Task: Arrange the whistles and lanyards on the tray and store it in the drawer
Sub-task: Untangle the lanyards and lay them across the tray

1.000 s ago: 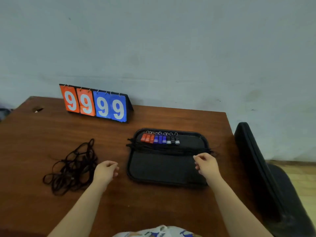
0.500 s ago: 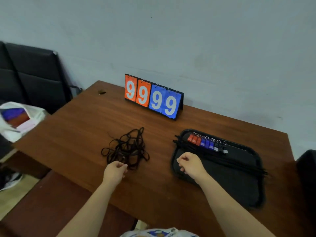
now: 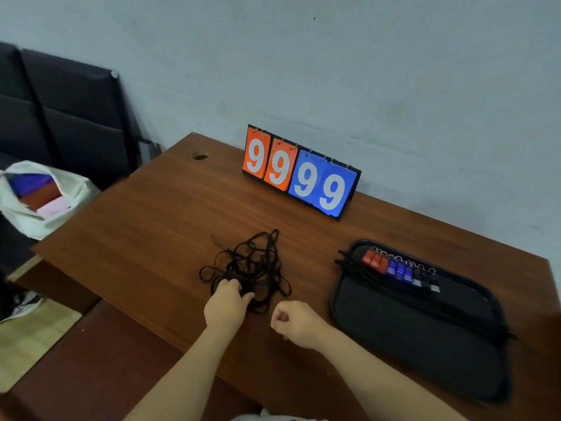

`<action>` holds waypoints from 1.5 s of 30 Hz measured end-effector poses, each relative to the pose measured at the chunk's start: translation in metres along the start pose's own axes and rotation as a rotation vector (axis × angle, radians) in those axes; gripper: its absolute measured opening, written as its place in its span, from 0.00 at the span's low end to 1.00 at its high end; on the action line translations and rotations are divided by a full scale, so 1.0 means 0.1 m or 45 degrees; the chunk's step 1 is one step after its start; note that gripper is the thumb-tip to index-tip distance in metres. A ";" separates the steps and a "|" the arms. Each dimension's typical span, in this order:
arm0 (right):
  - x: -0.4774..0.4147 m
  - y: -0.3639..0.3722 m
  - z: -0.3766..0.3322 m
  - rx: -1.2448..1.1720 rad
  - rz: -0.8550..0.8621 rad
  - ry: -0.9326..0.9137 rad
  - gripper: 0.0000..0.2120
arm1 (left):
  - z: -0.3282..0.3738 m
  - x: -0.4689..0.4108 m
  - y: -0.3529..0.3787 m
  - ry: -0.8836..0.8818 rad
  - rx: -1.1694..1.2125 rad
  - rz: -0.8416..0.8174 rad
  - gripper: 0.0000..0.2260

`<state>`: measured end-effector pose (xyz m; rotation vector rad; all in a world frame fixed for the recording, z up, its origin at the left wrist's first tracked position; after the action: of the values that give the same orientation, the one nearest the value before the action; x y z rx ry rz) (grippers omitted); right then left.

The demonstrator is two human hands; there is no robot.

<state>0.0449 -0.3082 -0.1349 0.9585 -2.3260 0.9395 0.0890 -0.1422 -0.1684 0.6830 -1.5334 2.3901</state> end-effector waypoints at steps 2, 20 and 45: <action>0.00 0.01 -0.02 -0.001 -0.008 -0.005 0.09 | 0.02 -0.03 0.04 0.026 -0.017 -0.002 0.15; 0.11 -0.41 -0.55 -0.212 0.377 -0.390 0.19 | 0.50 0.64 -0.74 0.449 1.073 0.198 0.08; 1.91 -1.29 1.01 -1.627 1.080 -0.324 0.11 | 1.44 0.60 -0.70 -0.032 2.319 -0.312 0.07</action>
<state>0.0008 -0.5326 -0.0299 -0.4827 -2.7731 -0.5709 0.1044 -0.2460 -0.0333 0.9386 1.1180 2.8621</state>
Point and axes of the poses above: each hand's wrist, its own x-axis away from the middle knuckle, its own y-axis out of the palm, z = x × y, the point moved 5 cm from there along -x, towards the middle knuckle, and after that the axes turned 12 degrees about -z, right-handed, at the moved point
